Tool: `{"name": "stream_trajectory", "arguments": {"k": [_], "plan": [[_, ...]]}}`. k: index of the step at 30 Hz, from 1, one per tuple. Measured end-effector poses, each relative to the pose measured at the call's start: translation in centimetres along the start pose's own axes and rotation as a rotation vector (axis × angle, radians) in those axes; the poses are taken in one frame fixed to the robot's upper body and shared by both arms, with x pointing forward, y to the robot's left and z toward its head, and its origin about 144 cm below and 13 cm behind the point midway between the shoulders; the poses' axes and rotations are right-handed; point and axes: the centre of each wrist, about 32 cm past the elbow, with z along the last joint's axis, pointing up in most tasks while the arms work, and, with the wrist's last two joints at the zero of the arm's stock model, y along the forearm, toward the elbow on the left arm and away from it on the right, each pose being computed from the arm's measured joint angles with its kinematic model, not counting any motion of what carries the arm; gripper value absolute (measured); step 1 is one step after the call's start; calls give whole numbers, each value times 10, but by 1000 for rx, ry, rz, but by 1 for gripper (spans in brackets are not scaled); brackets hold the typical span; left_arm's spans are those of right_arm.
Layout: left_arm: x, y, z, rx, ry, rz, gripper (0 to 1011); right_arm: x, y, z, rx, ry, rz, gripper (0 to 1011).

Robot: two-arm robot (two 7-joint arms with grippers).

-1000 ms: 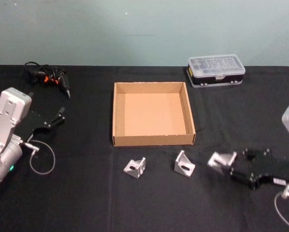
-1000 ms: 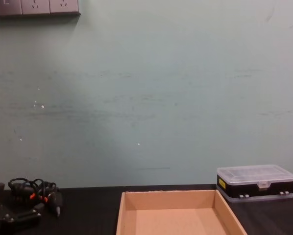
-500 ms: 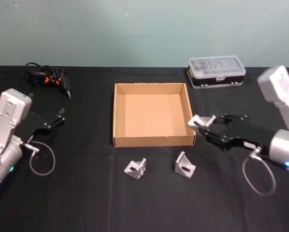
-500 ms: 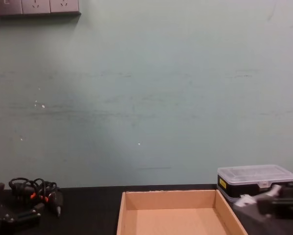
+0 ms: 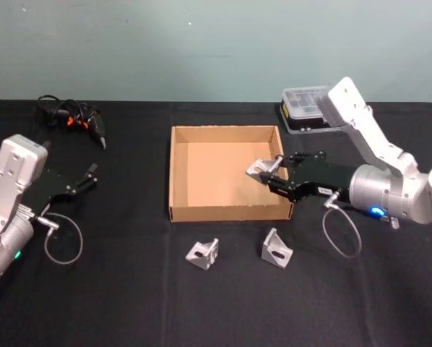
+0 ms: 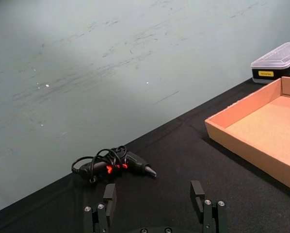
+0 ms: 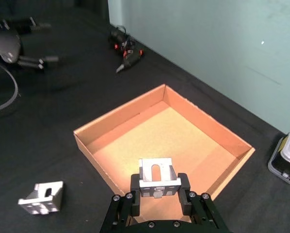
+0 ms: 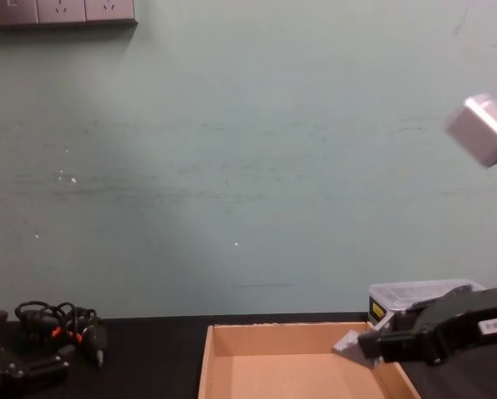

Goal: Use one hand to pick up the angle iron from the table and place it into the box.

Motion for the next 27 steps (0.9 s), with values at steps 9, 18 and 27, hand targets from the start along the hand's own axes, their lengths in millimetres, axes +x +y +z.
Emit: {"name": "stream_trajectory", "arguments": {"k": [9, 18, 27], "plan": [[0, 0, 0, 0, 0, 0, 1000, 13, 33, 4, -78, -30, 2, 453], [0, 0, 0, 0, 0, 0, 1000, 18, 50, -2, -126, -31, 1, 453], [0, 0, 0, 0, 0, 0, 1000, 20, 55, -6, -143, -28, -3, 453]]}}
